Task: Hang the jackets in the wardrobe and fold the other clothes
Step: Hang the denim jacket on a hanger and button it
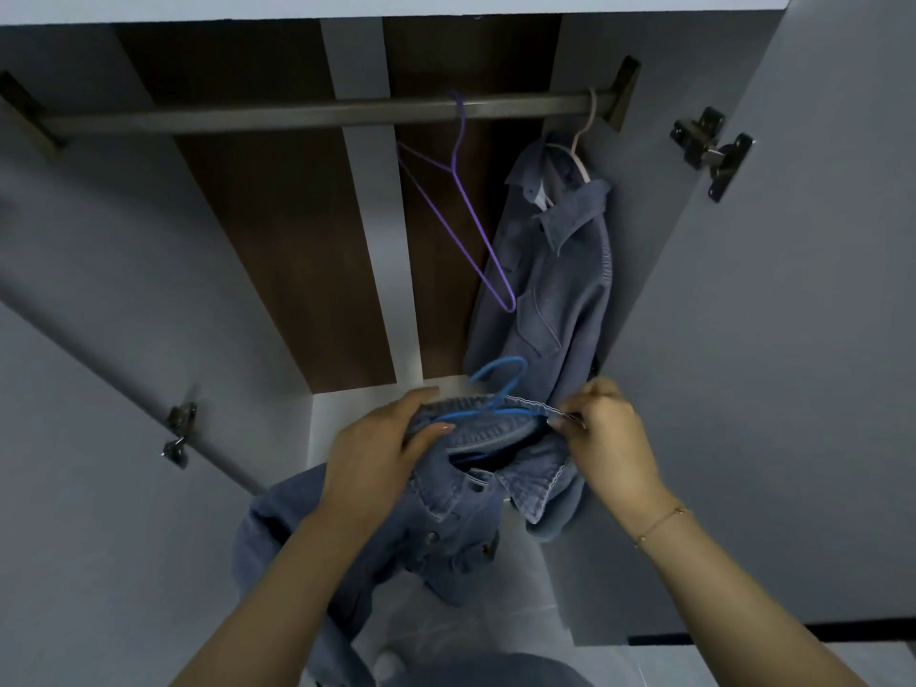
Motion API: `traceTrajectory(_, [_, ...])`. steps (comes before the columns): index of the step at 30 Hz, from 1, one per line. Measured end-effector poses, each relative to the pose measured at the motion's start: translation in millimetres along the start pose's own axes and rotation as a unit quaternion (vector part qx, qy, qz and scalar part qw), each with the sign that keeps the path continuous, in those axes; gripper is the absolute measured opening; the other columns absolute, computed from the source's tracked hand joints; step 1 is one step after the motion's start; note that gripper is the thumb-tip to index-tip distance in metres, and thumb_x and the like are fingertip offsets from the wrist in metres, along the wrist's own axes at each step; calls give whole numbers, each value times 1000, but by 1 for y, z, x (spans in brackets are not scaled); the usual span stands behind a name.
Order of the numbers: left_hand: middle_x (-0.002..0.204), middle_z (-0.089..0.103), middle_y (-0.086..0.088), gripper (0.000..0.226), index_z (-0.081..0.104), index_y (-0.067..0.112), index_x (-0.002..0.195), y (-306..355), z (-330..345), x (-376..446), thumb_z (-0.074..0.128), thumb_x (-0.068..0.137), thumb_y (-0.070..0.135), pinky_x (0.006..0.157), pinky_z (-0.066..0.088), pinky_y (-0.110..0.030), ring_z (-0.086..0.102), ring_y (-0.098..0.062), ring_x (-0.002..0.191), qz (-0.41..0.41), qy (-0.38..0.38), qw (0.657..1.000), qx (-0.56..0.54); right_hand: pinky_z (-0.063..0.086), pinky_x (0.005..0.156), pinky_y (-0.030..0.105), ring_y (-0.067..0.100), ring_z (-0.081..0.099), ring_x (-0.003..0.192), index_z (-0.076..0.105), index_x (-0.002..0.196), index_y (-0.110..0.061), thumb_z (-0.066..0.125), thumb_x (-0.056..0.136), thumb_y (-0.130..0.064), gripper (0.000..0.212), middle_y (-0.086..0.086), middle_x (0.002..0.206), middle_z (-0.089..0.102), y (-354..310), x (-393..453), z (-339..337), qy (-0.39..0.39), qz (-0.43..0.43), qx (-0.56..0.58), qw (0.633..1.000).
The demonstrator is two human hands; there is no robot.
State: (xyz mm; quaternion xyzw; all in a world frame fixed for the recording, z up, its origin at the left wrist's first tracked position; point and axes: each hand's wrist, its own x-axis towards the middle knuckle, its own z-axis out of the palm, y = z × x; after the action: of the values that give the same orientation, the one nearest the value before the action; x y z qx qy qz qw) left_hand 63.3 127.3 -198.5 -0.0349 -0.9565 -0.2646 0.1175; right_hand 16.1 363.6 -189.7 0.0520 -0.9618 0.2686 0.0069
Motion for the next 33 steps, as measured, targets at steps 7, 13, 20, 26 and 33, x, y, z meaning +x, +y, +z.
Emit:
traceTrajectory(7, [110,63,23,26,64,37,118,-38,15,-18,63,92,37,79,37,-5,57,-4,103,-14,-123,988,-91,43,71,30,20,47,70,56,71,-6,55,98,-11,27,10,71,51,4,18,17,-131,276,358,882])
traceTrajectory(13, [136,54,10,54,44,28,143,-68,4,-26,62,92,30,106,40,-22,52,-5,123,-105,-163,961,-199,55,66,41,29,57,74,60,77,7,33,98,-1,35,17,71,63,-6,19,29,-233,465,559,646])
traceTrajectory(20, [97,69,-2,12,66,20,99,-62,2,-23,57,96,13,85,48,-27,62,-13,92,-146,-167,916,-335,43,68,34,21,55,72,60,90,-4,53,98,-12,13,9,82,63,-8,17,27,-33,12,92,995])
traceTrajectory(26, [95,70,14,14,65,34,95,-45,-6,6,61,94,20,78,45,-8,62,5,89,-67,-200,926,-314,48,84,28,21,60,93,66,115,-6,56,92,2,27,6,100,63,-39,0,-11,-34,-279,262,923])
traceTrajectory(33, [99,69,11,20,67,25,100,-54,5,12,58,96,8,85,45,-11,61,5,93,-73,-213,914,-336,40,56,22,9,48,59,72,94,-10,66,92,-16,9,-2,77,58,-54,-3,-19,-163,-272,247,916])
